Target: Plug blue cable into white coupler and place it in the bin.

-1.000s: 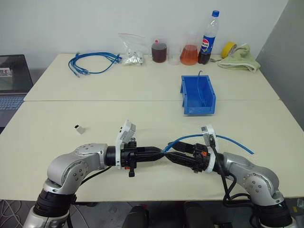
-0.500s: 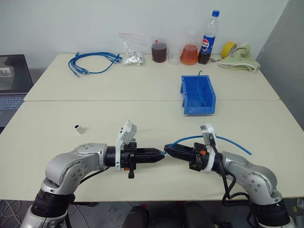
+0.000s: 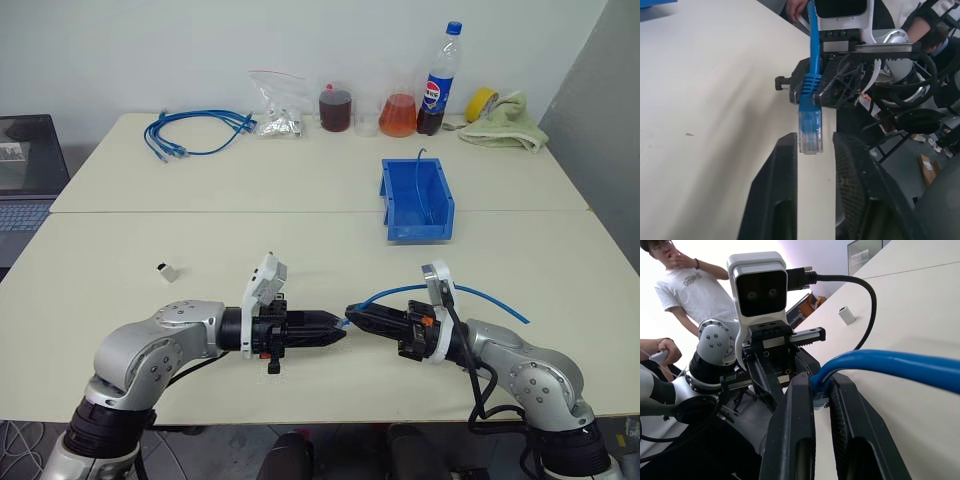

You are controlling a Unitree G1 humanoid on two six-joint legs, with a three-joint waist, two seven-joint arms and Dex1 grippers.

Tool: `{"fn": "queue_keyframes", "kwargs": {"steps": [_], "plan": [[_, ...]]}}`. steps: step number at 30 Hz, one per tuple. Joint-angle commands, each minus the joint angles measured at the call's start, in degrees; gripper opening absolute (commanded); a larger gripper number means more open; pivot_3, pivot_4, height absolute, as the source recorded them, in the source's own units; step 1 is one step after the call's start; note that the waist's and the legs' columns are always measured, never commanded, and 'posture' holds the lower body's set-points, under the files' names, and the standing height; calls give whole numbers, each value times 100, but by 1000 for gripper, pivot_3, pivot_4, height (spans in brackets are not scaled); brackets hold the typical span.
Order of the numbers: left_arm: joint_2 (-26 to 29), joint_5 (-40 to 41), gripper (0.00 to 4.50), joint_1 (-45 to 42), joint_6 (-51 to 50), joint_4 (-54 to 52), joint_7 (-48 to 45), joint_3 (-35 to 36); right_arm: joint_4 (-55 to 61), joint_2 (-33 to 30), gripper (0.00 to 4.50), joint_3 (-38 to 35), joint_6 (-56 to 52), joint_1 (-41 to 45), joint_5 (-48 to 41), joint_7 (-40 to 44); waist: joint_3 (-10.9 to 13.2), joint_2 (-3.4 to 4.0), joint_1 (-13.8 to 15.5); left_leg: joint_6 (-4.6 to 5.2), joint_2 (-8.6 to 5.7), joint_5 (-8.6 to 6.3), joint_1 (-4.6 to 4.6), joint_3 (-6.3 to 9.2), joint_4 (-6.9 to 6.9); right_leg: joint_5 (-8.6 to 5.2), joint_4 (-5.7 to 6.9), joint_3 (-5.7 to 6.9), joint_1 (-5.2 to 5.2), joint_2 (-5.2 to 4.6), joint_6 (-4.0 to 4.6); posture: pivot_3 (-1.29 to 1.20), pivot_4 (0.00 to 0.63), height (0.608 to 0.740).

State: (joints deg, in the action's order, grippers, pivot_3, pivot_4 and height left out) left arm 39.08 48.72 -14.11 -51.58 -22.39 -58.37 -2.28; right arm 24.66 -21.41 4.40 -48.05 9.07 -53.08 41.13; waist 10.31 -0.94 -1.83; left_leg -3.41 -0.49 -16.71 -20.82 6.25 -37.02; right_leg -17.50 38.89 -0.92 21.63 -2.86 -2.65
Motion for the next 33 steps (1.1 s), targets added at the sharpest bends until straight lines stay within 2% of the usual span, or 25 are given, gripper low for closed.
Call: {"fn": "queue_keyframes", "kwargs": {"steps": [1,8,13,23,29,33], "plan": [[127,116,2042,37,53,-153,-163,110,81,1,128,-98,40,61,-118,24,0,0,0,0,0,0,0,0,0,0,0,0,0,0,0,0,150,740],[304,101,3454,176,98,-215,-335,101,8,-73,127,-166,101,134,-49,78,1,1,1,0,0,0,-1,0,1,0,0,-1,2,0,0,0,150,740],[307,-195,4456,201,431,-181,-313,66,15,-231,126,-148,265,166,184,177,1,1,2,0,1,0,-2,-1,1,0,0,-1,3,0,0,0,150,740],[405,-951,4500,490,1169,-179,-375,-158,111,-546,126,-212,546,105,457,349,1,1,1,0,0,0,-3,-4,2,0,-1,-2,4,0,0,0,150,740],[114,-1232,4500,780,1576,-156,171,110,119,-692,125,-125,785,103,747,422,1,1,11,0,2,0,-4,-2,1,0,-1,-3,4,-2,0,0,150,740],[-184,-1520,4500,1312,2061,-428,801,438,50,-805,125,19,982,77,1044,568,1,1,1,0,5,0,-4,1,2,0,-1,-6,6,-2,0,0,150,740]]}}
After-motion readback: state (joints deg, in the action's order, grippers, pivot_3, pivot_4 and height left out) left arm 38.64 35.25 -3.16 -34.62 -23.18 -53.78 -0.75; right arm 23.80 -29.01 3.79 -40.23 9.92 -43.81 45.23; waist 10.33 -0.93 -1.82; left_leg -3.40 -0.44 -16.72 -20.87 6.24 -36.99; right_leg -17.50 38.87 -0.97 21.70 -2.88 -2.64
